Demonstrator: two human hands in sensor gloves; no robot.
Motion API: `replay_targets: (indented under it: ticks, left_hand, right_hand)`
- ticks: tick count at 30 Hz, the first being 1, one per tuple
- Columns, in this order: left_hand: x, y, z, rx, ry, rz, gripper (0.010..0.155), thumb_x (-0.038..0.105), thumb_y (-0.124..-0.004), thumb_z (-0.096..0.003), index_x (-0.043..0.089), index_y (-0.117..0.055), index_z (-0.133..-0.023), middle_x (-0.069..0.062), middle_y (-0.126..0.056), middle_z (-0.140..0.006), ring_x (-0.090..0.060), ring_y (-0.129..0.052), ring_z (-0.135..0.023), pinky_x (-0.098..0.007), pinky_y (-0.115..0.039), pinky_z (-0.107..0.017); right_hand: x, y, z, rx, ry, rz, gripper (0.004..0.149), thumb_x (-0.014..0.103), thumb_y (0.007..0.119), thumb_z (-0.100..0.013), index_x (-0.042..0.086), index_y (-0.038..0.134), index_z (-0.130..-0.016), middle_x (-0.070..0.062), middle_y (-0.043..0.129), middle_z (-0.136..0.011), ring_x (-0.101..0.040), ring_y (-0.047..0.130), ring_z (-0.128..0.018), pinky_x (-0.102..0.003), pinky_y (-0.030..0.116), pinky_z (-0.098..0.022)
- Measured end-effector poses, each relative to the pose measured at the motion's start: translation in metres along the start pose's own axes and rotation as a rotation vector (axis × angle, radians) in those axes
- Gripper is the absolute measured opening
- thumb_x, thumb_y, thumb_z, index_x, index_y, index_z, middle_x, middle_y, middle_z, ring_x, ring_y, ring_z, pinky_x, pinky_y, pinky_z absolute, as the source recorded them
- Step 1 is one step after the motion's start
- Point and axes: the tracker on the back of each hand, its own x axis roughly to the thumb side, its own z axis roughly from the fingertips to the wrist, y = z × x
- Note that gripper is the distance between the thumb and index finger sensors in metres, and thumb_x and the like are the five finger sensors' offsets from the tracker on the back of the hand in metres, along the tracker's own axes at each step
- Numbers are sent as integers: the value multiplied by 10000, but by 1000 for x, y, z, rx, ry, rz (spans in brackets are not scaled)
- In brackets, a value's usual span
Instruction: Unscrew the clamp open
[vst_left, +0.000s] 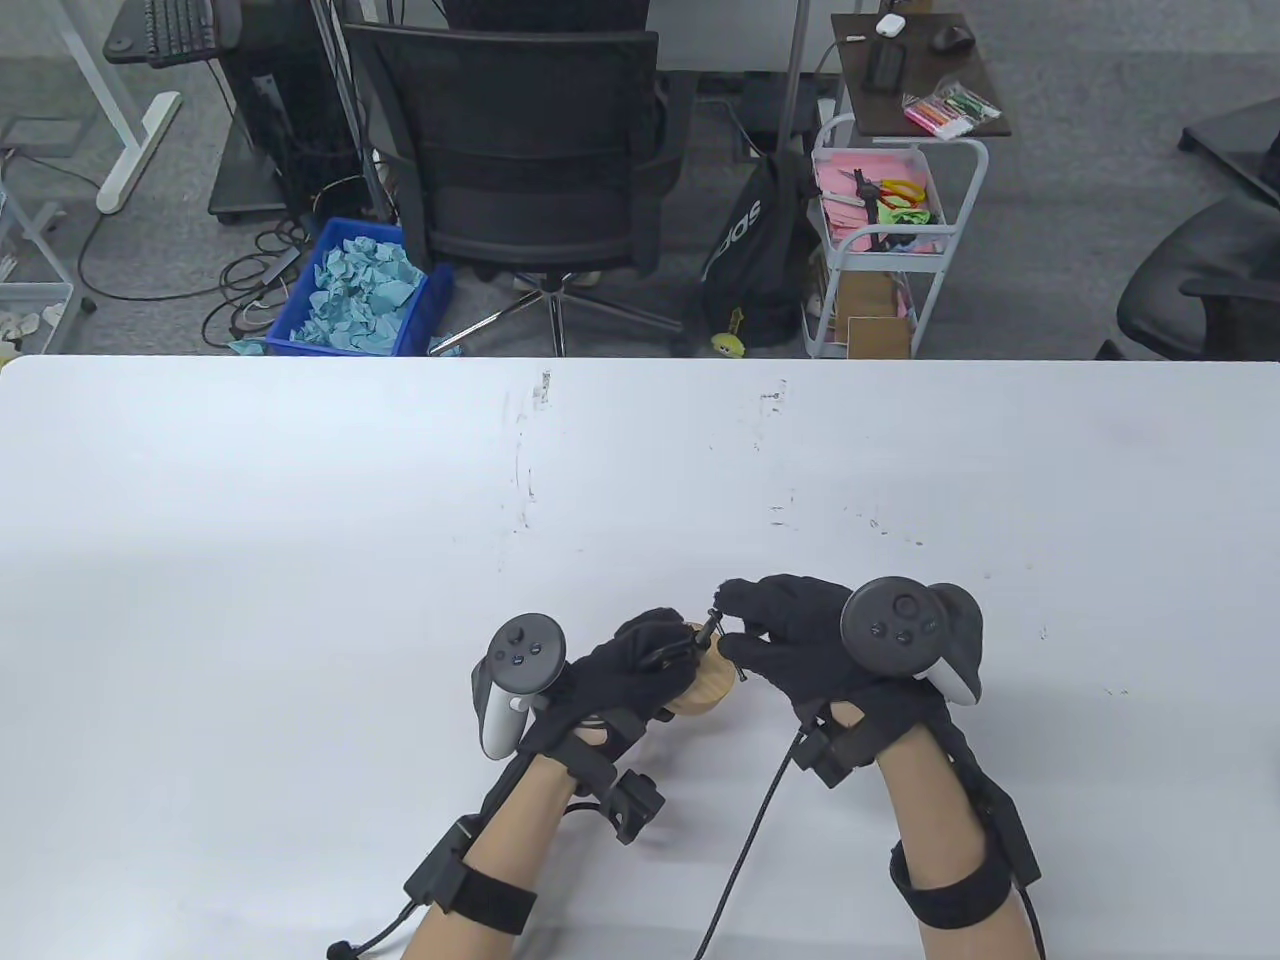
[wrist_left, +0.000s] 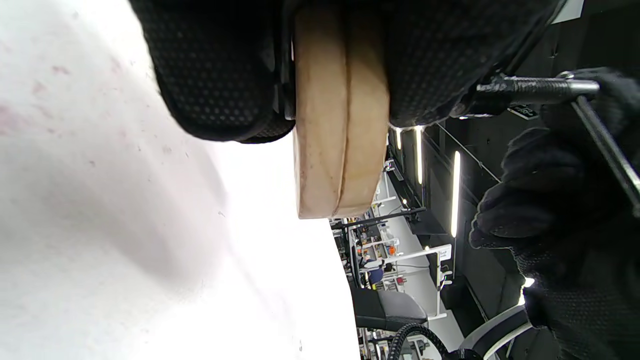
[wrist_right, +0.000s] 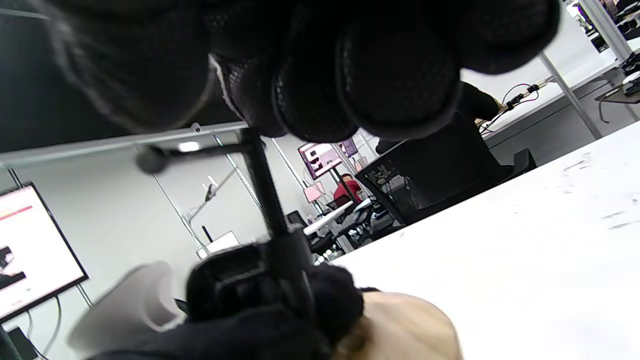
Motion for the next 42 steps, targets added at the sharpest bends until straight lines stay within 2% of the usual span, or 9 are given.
replay_targets:
  ticks: [5,10,18,22,25,28,33,36,42]
  left_hand:
    - [1,-2,-1,-32,-9,-4,438,376,-889,-469,310,-808,-894,-101,-585,-1120,-221,-1024,-715,-200,-942,-534]
    - [0,-8,-4,-127,-16,64,434,358,-887,-470,300,-813,-893,-100,-594,-1119,-236,-1023,-713,-218,-941,-529]
    - [-3,-11,-5,-161,-8,83,433,346,-880,-474,299,-807,-898,-95,-590,-1122,-244,-1016,-722,-225,-934,-536]
    - [-3,-7,-4,-127,-13,72,433,355,-871,-482,306,-796,-905,-94,-579,-1127,-235,-1012,-731,-218,-932,-544]
    - [-3,-4,-3,-100,-12,59,434,359,-867,-486,311,-787,-910,-93,-571,-1130,-230,-1008,-737,-215,-929,-550]
    - [-2,-4,-2,-69,-19,26,434,365,-864,-488,316,-784,-912,-88,-570,-1130,-224,-1009,-739,-209,-929,-552]
    - [-1,-7,-3,-90,-25,26,434,362,-867,-488,312,-787,-912,-90,-569,-1132,-227,-1007,-741,-214,-928,-554]
    - [-1,-9,-3,-99,-25,8,432,361,-869,-485,314,-792,-907,-88,-573,-1130,-227,-1009,-739,-213,-930,-551]
    - [0,-12,-4,-119,-22,20,430,358,-867,-488,307,-797,-909,-94,-578,-1128,-234,-1012,-734,-218,-933,-544]
  right_hand:
    - [5,2,0,32,-19,47,475,360,841,-395,238,833,-854,-20,867,-740,-276,935,-530,-489,752,-468]
    - [9,3,0,19,-69,45,406,228,812,-404,291,868,-801,16,816,-855,-367,820,-821,-601,590,-641]
    - [9,6,0,-8,-88,63,377,190,793,-408,307,880,-756,17,790,-895,-375,764,-882,-610,556,-663]
    - [5,-2,2,-54,-55,36,459,261,823,-411,301,817,-869,-21,750,-930,-382,782,-843,-600,572,-651]
    - [2,-11,4,-104,-14,101,470,399,859,-376,282,857,-831,-23,815,-846,-346,867,-714,-567,645,-594]
    - [-1,-13,4,-46,27,123,544,546,846,-326,238,900,-771,-24,877,-740,-322,916,-596,-548,692,-536]
    - [-3,-4,1,47,59,169,725,663,798,-294,218,825,-866,-35,852,-770,-316,908,-613,-542,690,-545]
    - [-1,1,0,64,26,100,675,612,807,-337,217,801,-884,-36,836,-787,-319,897,-630,-545,682,-553]
    - [10,7,-2,107,-66,53,442,309,804,-413,295,816,-855,-10,798,-851,-326,867,-716,-556,653,-601]
